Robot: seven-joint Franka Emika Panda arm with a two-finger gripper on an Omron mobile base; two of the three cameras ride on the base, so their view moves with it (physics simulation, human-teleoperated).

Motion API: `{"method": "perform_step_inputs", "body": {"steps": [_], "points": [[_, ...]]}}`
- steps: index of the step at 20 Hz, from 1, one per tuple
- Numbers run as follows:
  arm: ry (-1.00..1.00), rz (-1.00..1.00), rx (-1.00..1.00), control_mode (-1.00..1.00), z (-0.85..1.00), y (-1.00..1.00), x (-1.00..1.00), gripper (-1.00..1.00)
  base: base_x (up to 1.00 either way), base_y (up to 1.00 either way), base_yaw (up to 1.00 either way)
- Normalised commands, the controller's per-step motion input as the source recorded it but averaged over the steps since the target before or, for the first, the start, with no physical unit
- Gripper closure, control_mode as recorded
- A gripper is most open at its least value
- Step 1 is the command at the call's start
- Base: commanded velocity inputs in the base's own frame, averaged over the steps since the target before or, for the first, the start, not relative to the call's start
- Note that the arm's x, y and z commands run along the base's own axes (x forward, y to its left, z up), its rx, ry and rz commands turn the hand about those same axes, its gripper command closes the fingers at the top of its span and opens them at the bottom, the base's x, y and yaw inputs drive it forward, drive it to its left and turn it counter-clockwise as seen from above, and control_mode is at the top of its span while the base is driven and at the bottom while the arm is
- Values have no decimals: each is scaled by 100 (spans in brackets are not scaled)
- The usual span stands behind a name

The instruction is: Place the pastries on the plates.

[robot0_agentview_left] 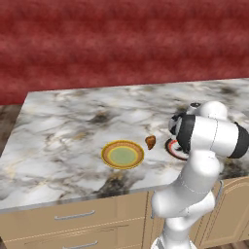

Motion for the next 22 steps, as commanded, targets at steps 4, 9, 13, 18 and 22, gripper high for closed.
{"method": "perform_step_inputs", "body": {"steps": [4,9,13,18,22], "points": [[0,0,0,-100,-35,0,14,100,0,0,0],[0,0,0,-100,-37,0,15,100,0,0,0],[0,0,0,-100,-34,0,16,100,0,0,0],[0,0,0,-100,-24,0,12,-100,0,0,0],[0,0,0,-100,0,0,0,-100,0,0,0]]}}
